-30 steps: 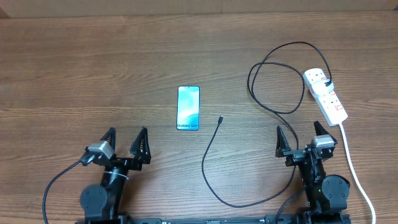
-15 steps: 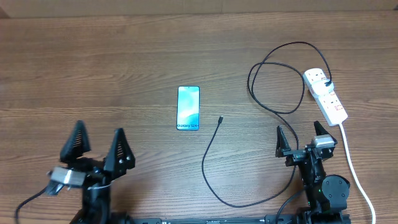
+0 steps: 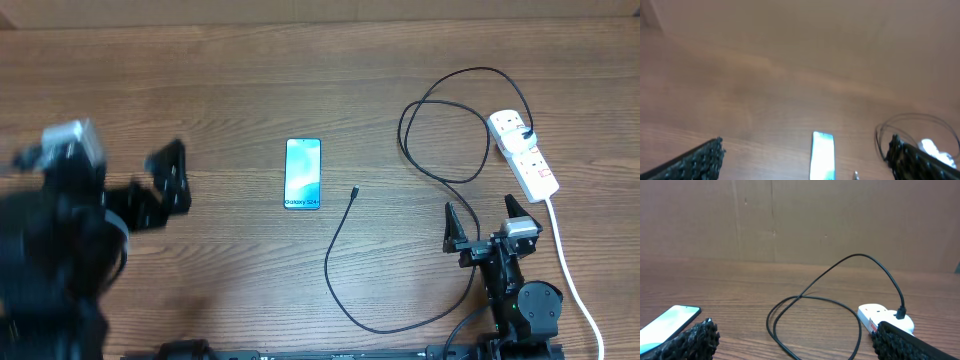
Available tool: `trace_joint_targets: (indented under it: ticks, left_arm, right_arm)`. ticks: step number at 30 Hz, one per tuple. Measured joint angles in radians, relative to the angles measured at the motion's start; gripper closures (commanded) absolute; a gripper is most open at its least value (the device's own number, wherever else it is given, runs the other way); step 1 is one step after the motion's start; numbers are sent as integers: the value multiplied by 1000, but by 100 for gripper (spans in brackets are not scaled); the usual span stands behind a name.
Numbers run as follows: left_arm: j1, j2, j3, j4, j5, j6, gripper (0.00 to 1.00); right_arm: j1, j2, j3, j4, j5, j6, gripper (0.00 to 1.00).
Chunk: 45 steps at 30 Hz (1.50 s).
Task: Plug charger to phone and switch on socket
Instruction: 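Raise the left arm and move the left gripper over the phone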
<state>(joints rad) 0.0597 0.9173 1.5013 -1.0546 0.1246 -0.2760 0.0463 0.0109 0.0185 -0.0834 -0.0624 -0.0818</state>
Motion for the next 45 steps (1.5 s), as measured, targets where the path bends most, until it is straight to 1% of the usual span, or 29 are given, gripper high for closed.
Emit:
trace_joint_targets:
  ticks: [3, 6, 8, 10, 13, 16, 21, 23, 26, 29, 34, 37, 40, 45]
  left_arm:
    - [0, 167, 129, -62, 111, 16, 0]
    - [-3, 285, 206, -108, 216, 22, 0]
    - [-23, 357, 257, -156, 258, 22, 0]
    - [-55, 425, 307, -228, 266, 21, 0]
    - [-164, 534, 391, -345, 219, 6, 0]
    - [-255, 635, 455, -425, 152, -18, 0]
    - [-364, 811, 549, -560, -24, -91, 0]
    - [-393, 869, 555, -568, -79, -113, 0]
    - [-426, 945, 555, -539, -117, -134, 0]
    - [-440, 1011, 555, -488, -110, -154, 0]
    - [-444, 1098, 556, -463, -34, -175, 0]
    - [-446, 1153, 561, -447, -16, -195, 0]
    - [-454, 1211, 561, -441, -18, -201, 0]
    - [-481, 1301, 561, -407, -70, -204, 0]
  right_arm:
    - [0, 0, 0, 0, 0, 0, 0]
    - [0, 0, 0, 0, 0, 0, 0]
    - [0, 0, 0, 0, 0, 0, 0]
    - [0, 0, 0, 0, 0, 0, 0]
    - [0, 0, 0, 0, 0, 0, 0]
    - [0, 0, 0, 0, -1, 0, 0]
    - [0, 0, 0, 0, 0, 0, 0]
    - [0, 0, 0, 0, 0, 0, 0]
    - [0, 0, 0, 0, 0, 0, 0]
    - [0, 0, 0, 0, 0, 0, 0]
    - [0, 0, 0, 0, 0, 0, 0]
    - [0, 0, 0, 0, 0, -1, 0]
    - [0, 0, 0, 0, 0, 0, 0]
    - [0, 0, 0, 0, 0, 0, 0]
